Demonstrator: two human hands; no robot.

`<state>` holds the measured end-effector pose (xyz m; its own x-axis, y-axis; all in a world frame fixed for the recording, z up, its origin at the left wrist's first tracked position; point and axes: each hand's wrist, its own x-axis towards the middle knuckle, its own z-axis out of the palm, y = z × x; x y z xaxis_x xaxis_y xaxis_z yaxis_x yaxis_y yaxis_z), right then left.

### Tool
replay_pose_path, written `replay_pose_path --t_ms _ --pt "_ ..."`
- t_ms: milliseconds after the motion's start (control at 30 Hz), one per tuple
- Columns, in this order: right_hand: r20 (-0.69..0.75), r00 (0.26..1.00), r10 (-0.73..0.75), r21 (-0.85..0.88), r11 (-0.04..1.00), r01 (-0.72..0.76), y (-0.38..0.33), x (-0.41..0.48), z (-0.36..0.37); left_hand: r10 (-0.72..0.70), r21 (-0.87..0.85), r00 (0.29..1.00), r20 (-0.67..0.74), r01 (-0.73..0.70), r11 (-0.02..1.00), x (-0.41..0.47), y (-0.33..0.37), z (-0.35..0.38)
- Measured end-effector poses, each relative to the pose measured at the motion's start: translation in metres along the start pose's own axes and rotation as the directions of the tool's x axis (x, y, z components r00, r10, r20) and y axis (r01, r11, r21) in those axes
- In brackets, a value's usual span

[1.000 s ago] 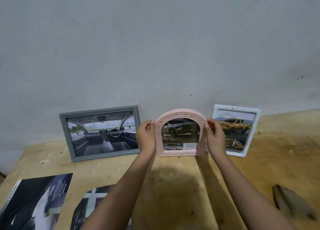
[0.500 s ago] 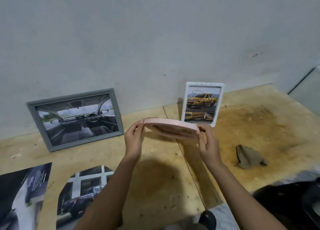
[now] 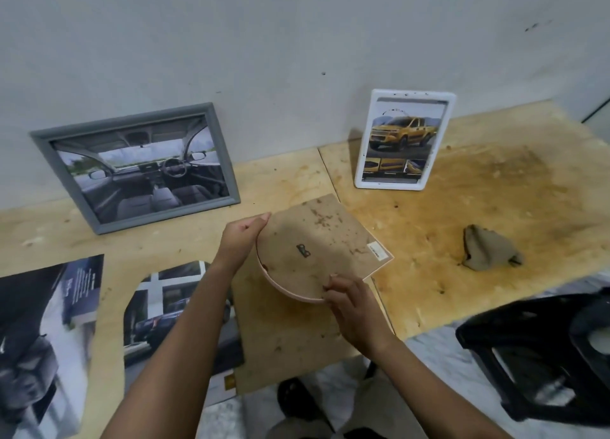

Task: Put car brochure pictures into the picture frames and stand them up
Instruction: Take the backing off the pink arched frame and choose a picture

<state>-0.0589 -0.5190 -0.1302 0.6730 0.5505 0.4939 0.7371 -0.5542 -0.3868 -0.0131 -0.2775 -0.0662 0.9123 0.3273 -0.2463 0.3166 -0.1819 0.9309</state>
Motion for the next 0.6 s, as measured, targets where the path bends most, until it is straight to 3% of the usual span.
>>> replay_pose_path --t_ms 67,300,433,600 --pt "0.05 0.994 -0.096 -0.048 0.994 0.098 0.004 -0.009 0.013 -0.022 0.063 1.0 -0.015 0.023 0.998 0.002 -0.01 0.003" --pt "0.099 0.99 -0.104 -0.148 0.982 0.118 -0.001 -0.016 0.041 -0.043 0.26 0.999 0.02 0.036 0.965 0.022 -0.037 0.01" --pt "0.242 0.966 -0.09 -0.197 0.97 0.139 0.003 -0.022 0.044 -0.079 0.347 0.989 0.124 0.031 0.937 0.013 -0.047 0.018" --pt "0.337 0.937 -0.087 -0.071 0.991 0.117 0.023 -0.006 0.028 0.03 0.282 0.993 -0.111 0.003 0.959 -0.032 -0.069 0.032"
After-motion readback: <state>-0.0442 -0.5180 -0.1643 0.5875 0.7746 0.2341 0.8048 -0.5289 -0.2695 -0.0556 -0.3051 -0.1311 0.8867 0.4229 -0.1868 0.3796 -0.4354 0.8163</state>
